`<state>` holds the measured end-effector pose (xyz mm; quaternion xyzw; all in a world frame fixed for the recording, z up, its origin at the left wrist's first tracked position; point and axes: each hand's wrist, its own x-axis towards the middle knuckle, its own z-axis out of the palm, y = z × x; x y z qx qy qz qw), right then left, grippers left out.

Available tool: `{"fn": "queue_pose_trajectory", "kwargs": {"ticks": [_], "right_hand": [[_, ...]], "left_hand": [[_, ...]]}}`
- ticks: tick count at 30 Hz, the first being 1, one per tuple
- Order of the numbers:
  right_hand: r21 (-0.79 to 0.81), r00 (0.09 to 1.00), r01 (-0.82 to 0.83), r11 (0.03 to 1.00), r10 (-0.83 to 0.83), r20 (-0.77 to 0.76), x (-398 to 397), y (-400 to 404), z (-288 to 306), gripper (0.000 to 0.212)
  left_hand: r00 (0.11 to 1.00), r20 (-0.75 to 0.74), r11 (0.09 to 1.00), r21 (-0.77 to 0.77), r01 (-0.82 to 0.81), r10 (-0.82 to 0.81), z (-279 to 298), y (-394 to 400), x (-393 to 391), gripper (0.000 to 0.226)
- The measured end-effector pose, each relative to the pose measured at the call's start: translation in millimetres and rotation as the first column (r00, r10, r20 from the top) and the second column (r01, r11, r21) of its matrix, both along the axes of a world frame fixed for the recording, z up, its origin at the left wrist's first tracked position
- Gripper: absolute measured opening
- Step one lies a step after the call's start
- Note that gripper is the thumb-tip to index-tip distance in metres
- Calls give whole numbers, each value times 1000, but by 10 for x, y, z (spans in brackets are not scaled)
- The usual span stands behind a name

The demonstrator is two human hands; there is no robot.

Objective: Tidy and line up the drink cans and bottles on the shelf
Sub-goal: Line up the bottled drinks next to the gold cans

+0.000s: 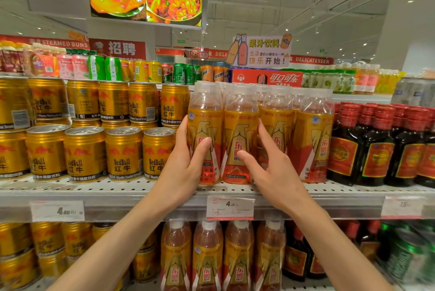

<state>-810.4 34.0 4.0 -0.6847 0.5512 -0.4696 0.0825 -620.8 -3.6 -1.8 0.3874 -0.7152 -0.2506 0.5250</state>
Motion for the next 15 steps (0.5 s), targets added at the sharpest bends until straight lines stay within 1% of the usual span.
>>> {"fn": "queue_pose_trajectory", "kwargs": {"ticks": [4,7,9,12,15], "right_hand": [[18,1000,-14,1000,14,23,15,-11,-26,81],[5,1000,-9,1000,9,6,42,33,-41,80],[-1,1000,-6,1000,6,-21,19,65,-41,80],[-15,996,24,1000,-25,-86,-103,140,4,75],[-117,983,43,992,-63,-173,-294,247,133,58]], "left_hand": [[1000,18,1000,-20,-9,10,5,14,-11,74],[999,32,999,-43,-3,4,-1,20,-6,76],[998,40,996,-83,-37,41,-15,32,-5,78],[986,69,964,-229,-133,152,-28,76,-12,78],[952,120,868,-454,-201,283,116,122,-19,78]]}}
